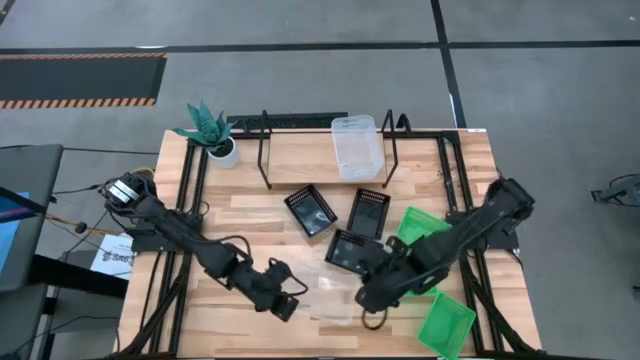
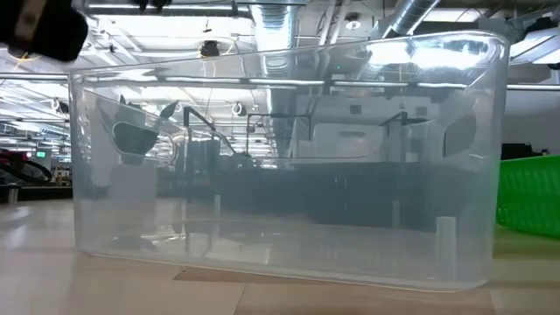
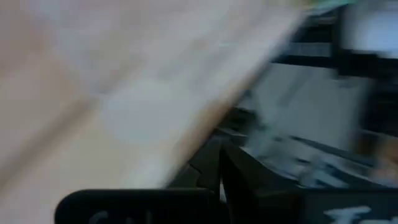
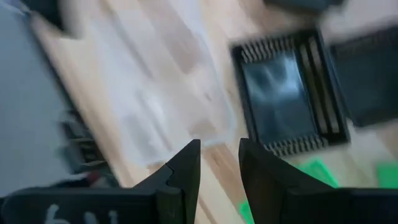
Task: Stack baskets on shelf by color
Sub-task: Stack the transparent bin on top of the stacked transparent bins on the shelf
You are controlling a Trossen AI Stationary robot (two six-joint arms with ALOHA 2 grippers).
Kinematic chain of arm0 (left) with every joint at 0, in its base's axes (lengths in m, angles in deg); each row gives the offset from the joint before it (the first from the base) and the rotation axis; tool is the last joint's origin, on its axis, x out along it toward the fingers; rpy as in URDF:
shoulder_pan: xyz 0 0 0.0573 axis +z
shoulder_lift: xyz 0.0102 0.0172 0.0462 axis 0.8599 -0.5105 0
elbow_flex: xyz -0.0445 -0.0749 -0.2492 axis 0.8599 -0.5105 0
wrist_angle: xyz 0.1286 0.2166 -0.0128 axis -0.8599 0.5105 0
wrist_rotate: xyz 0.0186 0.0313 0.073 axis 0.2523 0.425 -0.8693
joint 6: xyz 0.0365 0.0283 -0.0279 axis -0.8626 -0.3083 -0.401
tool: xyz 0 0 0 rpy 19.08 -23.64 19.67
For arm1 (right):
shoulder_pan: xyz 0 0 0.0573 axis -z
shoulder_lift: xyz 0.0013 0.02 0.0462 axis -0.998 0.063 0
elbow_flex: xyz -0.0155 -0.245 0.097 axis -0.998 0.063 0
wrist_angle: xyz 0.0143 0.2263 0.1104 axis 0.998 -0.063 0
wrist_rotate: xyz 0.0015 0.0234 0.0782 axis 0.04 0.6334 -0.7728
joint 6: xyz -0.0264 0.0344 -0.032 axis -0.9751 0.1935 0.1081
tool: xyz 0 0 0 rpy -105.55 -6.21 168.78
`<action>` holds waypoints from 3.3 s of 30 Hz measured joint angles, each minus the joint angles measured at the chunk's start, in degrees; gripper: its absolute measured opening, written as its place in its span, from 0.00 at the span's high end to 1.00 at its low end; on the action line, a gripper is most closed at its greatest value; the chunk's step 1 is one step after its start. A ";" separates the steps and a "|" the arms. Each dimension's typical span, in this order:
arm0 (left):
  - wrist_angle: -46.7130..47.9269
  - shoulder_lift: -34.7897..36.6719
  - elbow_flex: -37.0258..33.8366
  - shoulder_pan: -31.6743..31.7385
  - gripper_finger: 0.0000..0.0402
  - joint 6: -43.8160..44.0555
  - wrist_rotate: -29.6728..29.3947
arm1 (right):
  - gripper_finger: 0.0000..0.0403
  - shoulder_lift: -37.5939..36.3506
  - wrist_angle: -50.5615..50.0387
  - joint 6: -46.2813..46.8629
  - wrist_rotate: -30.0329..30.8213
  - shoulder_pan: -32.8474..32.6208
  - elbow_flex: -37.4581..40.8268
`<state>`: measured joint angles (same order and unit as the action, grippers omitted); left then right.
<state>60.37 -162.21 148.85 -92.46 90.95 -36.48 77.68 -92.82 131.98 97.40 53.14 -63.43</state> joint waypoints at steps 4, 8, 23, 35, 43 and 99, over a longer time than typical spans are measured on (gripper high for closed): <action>-11.96 0.12 0.11 -1.61 1.00 -1.09 -0.17 | 0.67 4.82 -2.35 6.67 -2.61 -1.71 0.07; -10.59 3.05 0.09 -3.59 1.00 -2.79 -0.09 | 0.67 7.96 0.62 17.30 -2.48 -3.41 0.04; 2.85 18.82 0.07 -9.74 1.00 -21.98 -5.82 | 0.48 17.20 8.71 40.51 -2.01 -3.20 -0.04; 8.95 21.24 0.04 -11.86 1.00 -25.17 -9.67 | 0.47 20.11 6.05 44.18 -7.72 -0.83 0.08; 11.14 21.16 0.04 -11.86 1.00 -25.78 -9.62 | 0.53 25.14 10.71 40.83 -17.35 1.92 -0.02; 12.48 41.96 0.04 14.29 0.56 -39.41 -48.72 | 0.99 -4.47 7.91 -99.03 -30.73 82.91 -12.37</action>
<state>72.85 -120.26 148.89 -78.17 51.55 -85.20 73.21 -84.91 32.95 66.67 136.06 -75.80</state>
